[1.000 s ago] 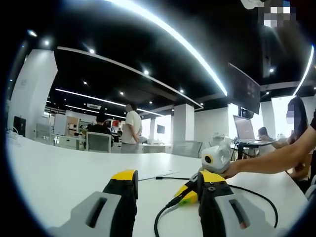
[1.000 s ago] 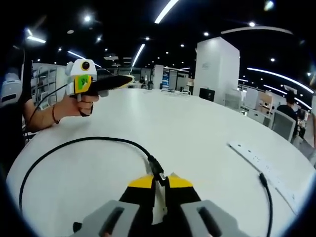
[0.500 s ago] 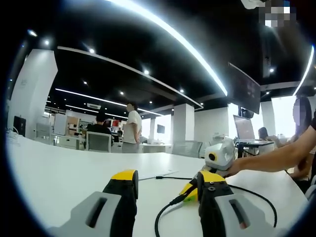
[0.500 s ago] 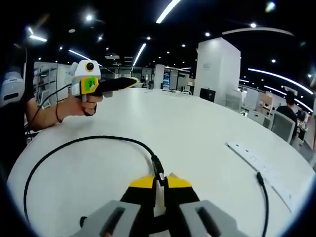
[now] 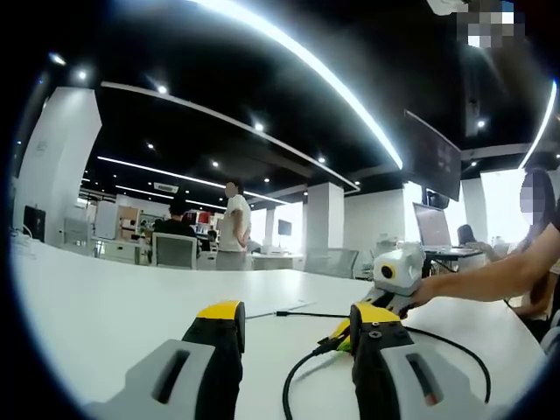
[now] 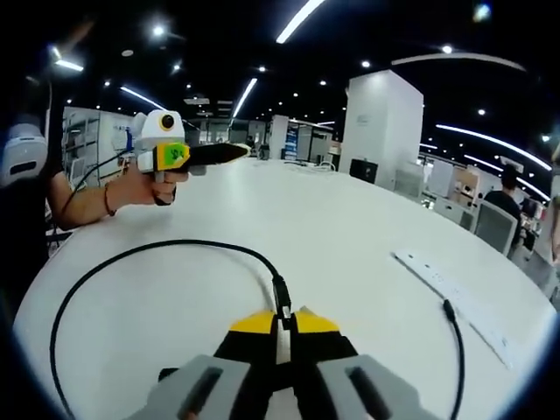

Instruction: Find the charging cable on the desk, coil it up and secure with Velcro.

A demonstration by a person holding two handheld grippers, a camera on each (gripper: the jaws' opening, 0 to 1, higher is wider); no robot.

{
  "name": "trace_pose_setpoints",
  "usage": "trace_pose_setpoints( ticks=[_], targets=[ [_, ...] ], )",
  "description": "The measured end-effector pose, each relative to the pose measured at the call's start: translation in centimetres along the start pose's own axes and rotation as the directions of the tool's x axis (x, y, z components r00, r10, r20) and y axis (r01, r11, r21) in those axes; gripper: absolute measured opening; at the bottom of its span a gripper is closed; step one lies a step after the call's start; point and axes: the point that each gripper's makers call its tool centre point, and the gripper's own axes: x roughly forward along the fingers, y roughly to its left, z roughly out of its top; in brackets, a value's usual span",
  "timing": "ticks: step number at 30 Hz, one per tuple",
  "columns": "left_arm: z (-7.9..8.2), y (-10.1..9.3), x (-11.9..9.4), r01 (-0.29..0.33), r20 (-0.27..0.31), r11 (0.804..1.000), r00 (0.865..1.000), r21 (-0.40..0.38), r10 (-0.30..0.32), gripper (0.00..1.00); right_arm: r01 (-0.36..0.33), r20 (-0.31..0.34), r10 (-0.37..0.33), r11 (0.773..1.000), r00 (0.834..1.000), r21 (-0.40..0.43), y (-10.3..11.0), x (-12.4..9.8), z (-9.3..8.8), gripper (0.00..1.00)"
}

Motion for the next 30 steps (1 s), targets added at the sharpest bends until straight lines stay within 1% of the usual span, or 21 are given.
trace_pose_setpoints(
  ticks=[2, 17, 20, 26, 30],
  targets=[
    [0.0, 0.0, 0.0, -0.001, 0.0, 1.0, 1.0, 0.0, 0.001, 0.48, 0.009, 0.005, -0.009, 1.0, 1.0, 0.001, -0.2, -0.4, -0.1, 0.07],
    [-0.2, -0.1, 0.1, 0.001, -0.008, 1.0, 1.0, 0.007, -0.001, 0.48, 0.076, 0.041, -0.077, 0.997, 0.996, 0.026, 0.0, -3.1, -0.5, 0.07],
    [-0.3, -0.2, 0.1, 0.002, -0.009, 1.0, 1.0, 0.011, -0.002, 0.48, 0.09, 0.043, -0.091, 0.995, 0.995, 0.037, 0.2, -3.6, -0.9, 0.07],
    [-0.4, -0.3, 0.1, 0.004, -0.013, 1.0, 1.0, 0.014, -0.004, 0.48, 0.129, 0.069, -0.133, 0.99, 0.989, 0.057, 0.2, -4.9, -1.4, 0.07],
    [-0.5, -0.4, 0.2, 0.005, -0.019, 1.0, 1.0, 0.018, -0.005, 0.48, 0.144, 0.069, -0.148, 0.987, 0.987, 0.066, 0.4, -5.3, -1.9, 0.07]
  ],
)
